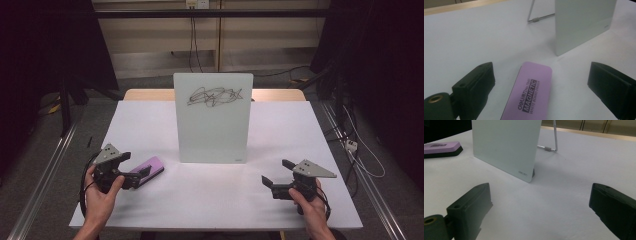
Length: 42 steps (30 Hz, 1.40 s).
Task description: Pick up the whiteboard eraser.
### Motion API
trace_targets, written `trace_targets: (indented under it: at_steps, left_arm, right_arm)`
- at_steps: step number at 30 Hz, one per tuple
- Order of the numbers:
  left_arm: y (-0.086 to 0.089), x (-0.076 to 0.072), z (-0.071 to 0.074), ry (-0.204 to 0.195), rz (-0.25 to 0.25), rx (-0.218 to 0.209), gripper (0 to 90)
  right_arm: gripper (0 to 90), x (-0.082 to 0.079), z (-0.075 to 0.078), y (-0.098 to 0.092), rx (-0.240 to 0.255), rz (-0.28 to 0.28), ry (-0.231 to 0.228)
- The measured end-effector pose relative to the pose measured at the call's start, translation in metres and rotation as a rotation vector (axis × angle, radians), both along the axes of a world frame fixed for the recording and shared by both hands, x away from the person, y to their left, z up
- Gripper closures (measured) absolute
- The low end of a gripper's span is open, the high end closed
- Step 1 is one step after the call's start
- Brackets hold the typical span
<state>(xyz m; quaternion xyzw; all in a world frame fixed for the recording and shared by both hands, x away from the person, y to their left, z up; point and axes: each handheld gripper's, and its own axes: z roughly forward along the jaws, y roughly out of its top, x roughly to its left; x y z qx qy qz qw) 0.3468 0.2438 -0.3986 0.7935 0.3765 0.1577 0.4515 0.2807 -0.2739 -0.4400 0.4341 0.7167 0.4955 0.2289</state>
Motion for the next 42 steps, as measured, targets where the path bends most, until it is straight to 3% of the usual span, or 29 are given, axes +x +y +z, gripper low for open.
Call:
trace_targets:
  at_steps: [4,11,12,14,15,16,21,22,26,29,30,31,33,38,39,40,42]
  left_arm:
    - [-0.004,0.001,0.004,0.004,0.004,0.05,6.1]
    - [-0.008,0.005,0.009,0.044,-0.031,0.088,5.2]
    - [-0.011,0.007,0.01,0.062,-0.05,0.108,5.6]
    - [-0.014,0.009,0.012,0.067,-0.068,0.157,7.2]
    - [-0.014,0.009,0.012,0.067,-0.068,0.157,9.0]
    - [-0.016,0.01,0.013,0.071,-0.084,0.19,9.2]
    - [-0.02,0.017,0.013,0.077,-0.095,0.202,9.2]
    - [-0.022,0.02,0.013,0.082,-0.107,0.233,9.2]
    - [-0.026,0.025,0.012,0.123,-0.171,0.271,10.3]
    - [-0.028,0.026,0.011,0.135,-0.178,0.277,10.4]
    - [-0.029,0.029,0.01,0.174,-0.187,0.285,10.4]
    - [-0.029,0.03,0.01,0.185,-0.187,0.3,10.4]
    - [-0.031,0.033,0.01,0.206,-0.146,0.325,10.1]
    - [-0.033,0.039,0.007,0.236,-0.188,0.364,11.2]
    - [-0.033,0.039,0.007,0.236,-0.188,0.364,12.0]
    - [-0.034,0.043,0.005,0.264,-0.206,0.374,11.9]
    - [-0.033,0.045,0.005,0.269,-0.219,0.349,12.5]
  right_arm:
    - [3.8,0.001,0.0,-0.003,0.011,-0.011,0.007]
    - [3.8,0.0,0.0,-0.003,0.009,-0.007,0.006]
    - [3.8,0.0,0.0,-0.002,0.005,-0.006,0.005]
    - [3.8,0.001,0.0,0.0,0.007,-0.008,0.01]
    - [3.8,0.001,0.0,0.0,0.007,-0.008,0.01]
    - [3.7,0.001,-0.001,0.002,0.006,0.001,0.015]
    - [3.8,0.001,-0.001,0.003,0.003,0.014,0.016]
    - [3.8,0.001,-0.001,0.003,0.0,0.014,0.014]
    - [3.4,0.0,0.0,0.003,0.005,0.009,0.014]
    - [3.4,0.001,0.0,0.003,0.005,0.011,0.013]
    - [3.4,0.001,0.0,0.004,0.001,0.011,0.013]
    - [3.4,0.002,0.0,0.004,-0.005,0.011,0.013]
    - [3.5,0.002,0.0,0.005,-0.004,0.013,0.016]
    - [3.5,0.002,0.0,0.005,-0.006,0.017,0.017]
    - [3.5,0.002,0.0,0.005,-0.008,0.022,0.018]
    - [3.5,0.002,-0.001,0.005,-0.007,0.023,0.019]
    - [3.5,0.002,0.0,0.006,-0.007,0.025,0.017]
